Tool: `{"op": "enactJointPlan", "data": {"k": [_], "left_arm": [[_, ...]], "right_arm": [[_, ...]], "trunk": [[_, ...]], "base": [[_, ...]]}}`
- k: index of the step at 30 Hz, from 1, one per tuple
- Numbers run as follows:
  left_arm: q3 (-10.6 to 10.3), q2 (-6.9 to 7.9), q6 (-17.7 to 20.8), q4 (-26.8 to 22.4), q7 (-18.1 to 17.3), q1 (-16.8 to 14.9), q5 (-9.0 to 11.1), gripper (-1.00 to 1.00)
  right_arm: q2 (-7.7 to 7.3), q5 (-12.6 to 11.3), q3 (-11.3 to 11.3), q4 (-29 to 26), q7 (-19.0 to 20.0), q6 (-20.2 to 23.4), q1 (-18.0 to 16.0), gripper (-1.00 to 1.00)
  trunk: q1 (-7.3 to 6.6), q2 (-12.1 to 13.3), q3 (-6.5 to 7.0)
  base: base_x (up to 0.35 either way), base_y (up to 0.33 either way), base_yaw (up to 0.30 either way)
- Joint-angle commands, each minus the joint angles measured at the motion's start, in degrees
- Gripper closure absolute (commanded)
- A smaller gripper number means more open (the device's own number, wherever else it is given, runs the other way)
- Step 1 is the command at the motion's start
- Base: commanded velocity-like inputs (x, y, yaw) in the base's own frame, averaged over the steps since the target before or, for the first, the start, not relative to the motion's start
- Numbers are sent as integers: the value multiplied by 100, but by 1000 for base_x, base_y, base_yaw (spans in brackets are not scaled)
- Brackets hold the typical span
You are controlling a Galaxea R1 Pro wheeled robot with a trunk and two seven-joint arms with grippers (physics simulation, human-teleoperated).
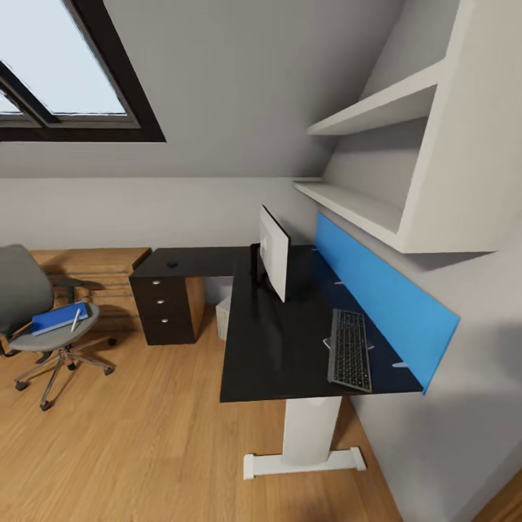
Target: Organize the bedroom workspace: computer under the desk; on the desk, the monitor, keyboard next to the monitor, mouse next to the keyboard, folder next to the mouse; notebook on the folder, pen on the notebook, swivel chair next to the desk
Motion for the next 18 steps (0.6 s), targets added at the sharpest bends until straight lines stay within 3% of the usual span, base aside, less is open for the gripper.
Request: {"op": "enactJointPlan", "data": {"k": [1,10,18], "left_arm": [[-48,0,-12,0,27,-4,32,-100],[-48,11,-12,0,20,-4,33,-100],[-44,14,-12,0,20,-4,36,-100]], "right_arm": [[1,40,-15,12,-31,-20,-7,-100],[1,40,-15,12,-31,-20,-7,-100],[1,40,-15,9,-29,-15,-7,-100]], "trunk": [[1,-7,-9],[1,-7,-9],[1,-7,-9]], "base": [[0,0,70],[0,-25,51],[0,-242,118]]}}
